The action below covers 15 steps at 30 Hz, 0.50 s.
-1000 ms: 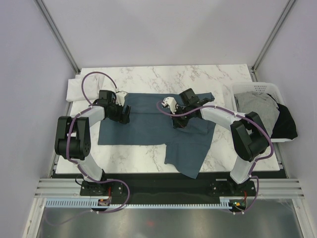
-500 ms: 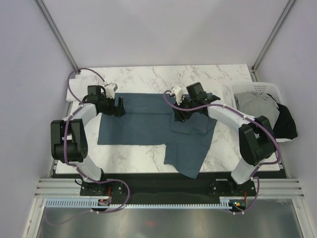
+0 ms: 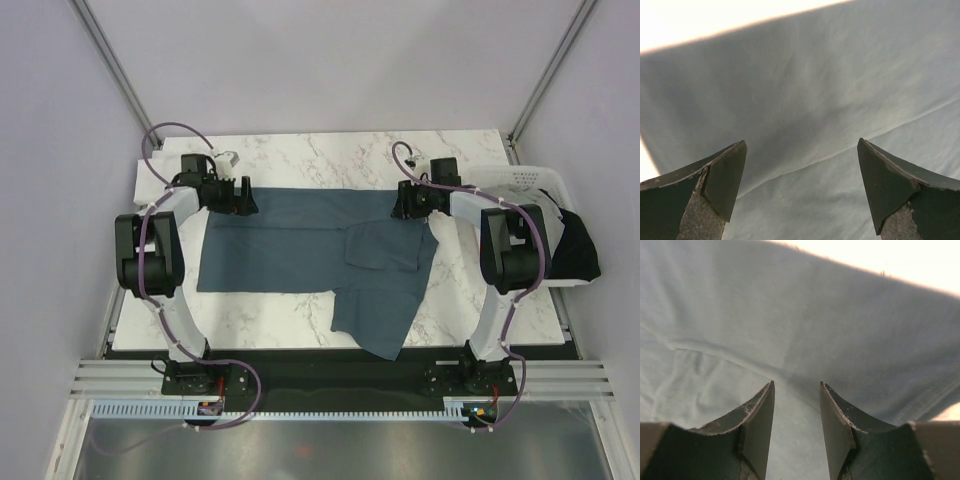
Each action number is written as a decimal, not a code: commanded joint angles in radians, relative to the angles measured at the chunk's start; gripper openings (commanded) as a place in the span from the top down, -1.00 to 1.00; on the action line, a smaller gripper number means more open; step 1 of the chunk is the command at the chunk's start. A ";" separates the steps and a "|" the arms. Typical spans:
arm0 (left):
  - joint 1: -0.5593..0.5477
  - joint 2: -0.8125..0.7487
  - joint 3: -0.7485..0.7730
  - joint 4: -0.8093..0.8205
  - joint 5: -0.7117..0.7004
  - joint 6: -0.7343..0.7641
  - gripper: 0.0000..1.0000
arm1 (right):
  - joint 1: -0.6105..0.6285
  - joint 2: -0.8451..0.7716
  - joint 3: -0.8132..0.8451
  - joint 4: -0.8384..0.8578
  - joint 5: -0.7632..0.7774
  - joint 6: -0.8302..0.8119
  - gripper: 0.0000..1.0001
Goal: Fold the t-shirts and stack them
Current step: Fold the tshirt
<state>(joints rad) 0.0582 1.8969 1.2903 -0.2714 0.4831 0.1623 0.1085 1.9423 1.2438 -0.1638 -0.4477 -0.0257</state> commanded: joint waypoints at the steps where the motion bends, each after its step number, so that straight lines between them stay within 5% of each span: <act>1: 0.008 0.050 0.049 -0.037 0.052 -0.038 -0.99 | -0.003 0.023 0.036 0.053 -0.060 0.063 0.02; 8: 0.011 0.155 0.122 -0.063 0.006 -0.044 -0.99 | -0.029 0.101 0.088 0.040 -0.034 0.059 0.02; 15: 0.011 0.315 0.343 -0.216 0.028 -0.092 -0.99 | -0.079 0.315 0.322 -0.090 -0.013 0.118 0.01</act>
<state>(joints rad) 0.0654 2.1433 1.5593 -0.3847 0.5068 0.1181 0.0597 2.1529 1.4681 -0.1734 -0.4976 0.0586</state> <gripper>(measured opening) 0.993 0.491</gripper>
